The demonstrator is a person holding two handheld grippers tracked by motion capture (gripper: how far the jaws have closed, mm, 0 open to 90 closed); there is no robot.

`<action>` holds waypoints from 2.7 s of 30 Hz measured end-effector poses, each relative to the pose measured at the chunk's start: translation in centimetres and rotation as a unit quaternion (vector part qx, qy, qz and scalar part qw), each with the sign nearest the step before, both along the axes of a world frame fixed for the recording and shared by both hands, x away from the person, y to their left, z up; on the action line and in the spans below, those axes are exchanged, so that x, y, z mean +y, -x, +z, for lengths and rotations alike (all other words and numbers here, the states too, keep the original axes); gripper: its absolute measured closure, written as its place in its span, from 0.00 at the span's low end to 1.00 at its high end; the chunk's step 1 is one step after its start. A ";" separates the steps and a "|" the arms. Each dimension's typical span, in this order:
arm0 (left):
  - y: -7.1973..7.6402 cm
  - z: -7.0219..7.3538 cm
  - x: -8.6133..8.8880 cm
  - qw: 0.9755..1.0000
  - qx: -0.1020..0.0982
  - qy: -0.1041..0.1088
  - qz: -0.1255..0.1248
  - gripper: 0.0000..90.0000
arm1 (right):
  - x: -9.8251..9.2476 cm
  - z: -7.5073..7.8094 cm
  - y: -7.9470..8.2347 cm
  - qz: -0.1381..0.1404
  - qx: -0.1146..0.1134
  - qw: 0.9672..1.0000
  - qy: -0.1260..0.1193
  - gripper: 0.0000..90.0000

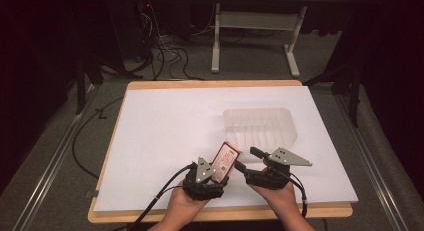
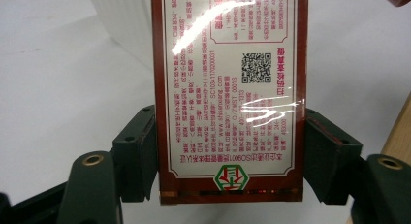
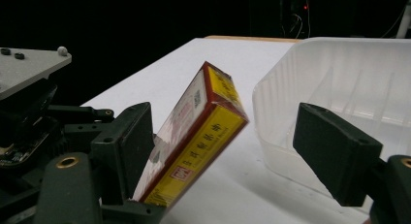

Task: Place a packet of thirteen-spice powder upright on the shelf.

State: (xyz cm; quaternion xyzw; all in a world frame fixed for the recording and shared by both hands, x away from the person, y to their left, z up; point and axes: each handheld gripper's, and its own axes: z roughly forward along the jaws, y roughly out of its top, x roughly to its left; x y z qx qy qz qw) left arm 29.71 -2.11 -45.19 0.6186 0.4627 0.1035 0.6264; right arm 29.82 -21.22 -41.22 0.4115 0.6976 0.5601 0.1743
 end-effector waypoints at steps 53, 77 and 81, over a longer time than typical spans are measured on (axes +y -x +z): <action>0.2 -0.8 -0.4 1.000 0.019 -0.005 -0.006 0.24 | -0.2 -0.8 -0.5 0.020 0.017 0.999 -0.035 0.76; -1.2 1.4 5.1 1.000 -0.003 0.003 0.015 0.33 | -3.4 0.2 0.9 -0.037 -0.040 0.998 0.021 0.76; -1.1 1.6 7.3 0.999 -0.016 -0.020 0.022 0.33 | -3.8 0.2 0.9 -0.046 -0.036 0.998 0.017 0.76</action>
